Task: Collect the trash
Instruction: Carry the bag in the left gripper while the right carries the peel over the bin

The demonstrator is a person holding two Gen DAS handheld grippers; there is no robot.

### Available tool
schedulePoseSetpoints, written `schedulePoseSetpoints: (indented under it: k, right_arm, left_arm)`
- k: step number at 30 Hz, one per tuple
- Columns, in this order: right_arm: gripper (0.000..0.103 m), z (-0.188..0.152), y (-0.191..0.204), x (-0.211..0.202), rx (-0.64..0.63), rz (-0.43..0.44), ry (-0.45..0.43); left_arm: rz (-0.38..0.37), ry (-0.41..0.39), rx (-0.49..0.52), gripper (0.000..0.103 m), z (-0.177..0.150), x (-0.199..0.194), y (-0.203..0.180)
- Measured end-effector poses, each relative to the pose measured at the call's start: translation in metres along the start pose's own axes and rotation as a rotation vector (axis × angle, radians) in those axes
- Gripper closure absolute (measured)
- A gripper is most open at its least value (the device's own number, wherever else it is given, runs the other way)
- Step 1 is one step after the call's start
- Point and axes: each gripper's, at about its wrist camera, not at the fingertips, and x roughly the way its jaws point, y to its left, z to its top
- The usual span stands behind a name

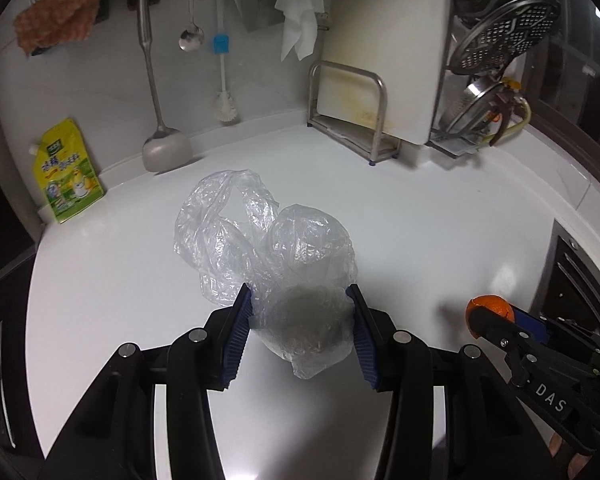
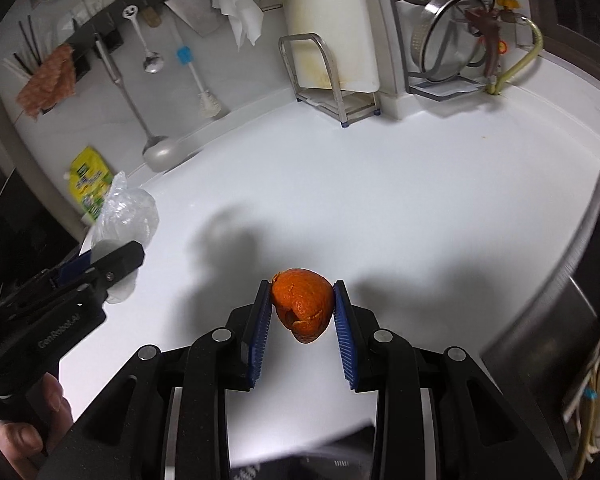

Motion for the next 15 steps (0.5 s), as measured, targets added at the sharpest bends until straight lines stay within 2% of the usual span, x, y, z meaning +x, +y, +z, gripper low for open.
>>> schedulePoseSetpoints:
  k: [7,15]
  right_arm:
    - [0.073,-0.039,-0.008,-0.047,-0.023,0.020,0.024]
    - [0.073,-0.085,-0.021,-0.089,-0.042,0.045,0.063]
  left_arm:
    - [0.026,0.005,-0.005,0.057,-0.036,-0.058,-0.015]
    - [0.045,0.010,-0.012,0.057,-0.077,-0.105,-0.034]
